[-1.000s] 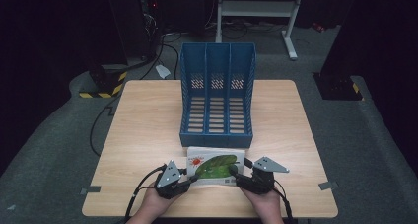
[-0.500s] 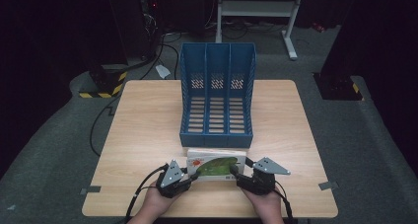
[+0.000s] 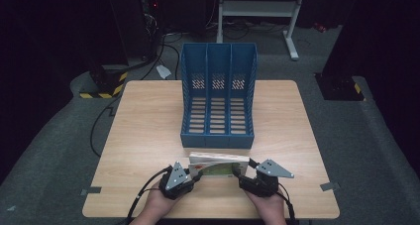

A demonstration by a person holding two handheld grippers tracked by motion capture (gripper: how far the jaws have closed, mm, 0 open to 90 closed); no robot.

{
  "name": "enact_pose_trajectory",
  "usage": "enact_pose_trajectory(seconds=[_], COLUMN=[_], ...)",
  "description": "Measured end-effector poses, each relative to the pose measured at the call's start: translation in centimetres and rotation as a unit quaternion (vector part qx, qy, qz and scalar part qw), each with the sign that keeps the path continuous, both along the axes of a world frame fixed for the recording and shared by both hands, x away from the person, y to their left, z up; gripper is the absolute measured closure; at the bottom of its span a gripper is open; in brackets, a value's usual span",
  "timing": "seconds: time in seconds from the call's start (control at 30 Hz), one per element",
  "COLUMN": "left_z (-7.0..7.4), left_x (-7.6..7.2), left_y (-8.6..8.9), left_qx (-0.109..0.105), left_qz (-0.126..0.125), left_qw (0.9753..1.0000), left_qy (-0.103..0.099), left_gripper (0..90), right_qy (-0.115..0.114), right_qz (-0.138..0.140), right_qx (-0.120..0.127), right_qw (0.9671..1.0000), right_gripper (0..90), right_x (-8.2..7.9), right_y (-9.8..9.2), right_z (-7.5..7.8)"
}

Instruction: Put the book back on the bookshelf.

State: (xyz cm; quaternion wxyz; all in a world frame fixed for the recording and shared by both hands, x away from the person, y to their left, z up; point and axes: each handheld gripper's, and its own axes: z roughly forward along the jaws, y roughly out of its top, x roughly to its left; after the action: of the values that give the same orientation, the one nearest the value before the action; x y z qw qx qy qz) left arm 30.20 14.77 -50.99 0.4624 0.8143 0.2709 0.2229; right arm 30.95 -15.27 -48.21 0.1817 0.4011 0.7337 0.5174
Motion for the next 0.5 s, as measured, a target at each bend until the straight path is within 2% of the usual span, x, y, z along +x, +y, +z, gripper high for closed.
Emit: enact_pose_trajectory(seconds=[0.13,0.5], left_z=[0.0,0.4], left_x=[-0.2,-0.6], left_y=[0.1,1.3], left_qx=[-0.003,-0.018], left_qz=[0.001,0.033], left_qw=[1.0,0.9993], left_qy=[0.002,0.002], left_gripper=[60.7,47.6], right_qy=[-0.001,0.003], right_qz=[0.003,0.005], right_qx=[-0.001,0.0], right_qw=[1.0,1.0], right_gripper=[36.3,33.9], right_x=[-0.2,-0.1], right_y=[0.0,0.0], right_z=[0.0,0.0])
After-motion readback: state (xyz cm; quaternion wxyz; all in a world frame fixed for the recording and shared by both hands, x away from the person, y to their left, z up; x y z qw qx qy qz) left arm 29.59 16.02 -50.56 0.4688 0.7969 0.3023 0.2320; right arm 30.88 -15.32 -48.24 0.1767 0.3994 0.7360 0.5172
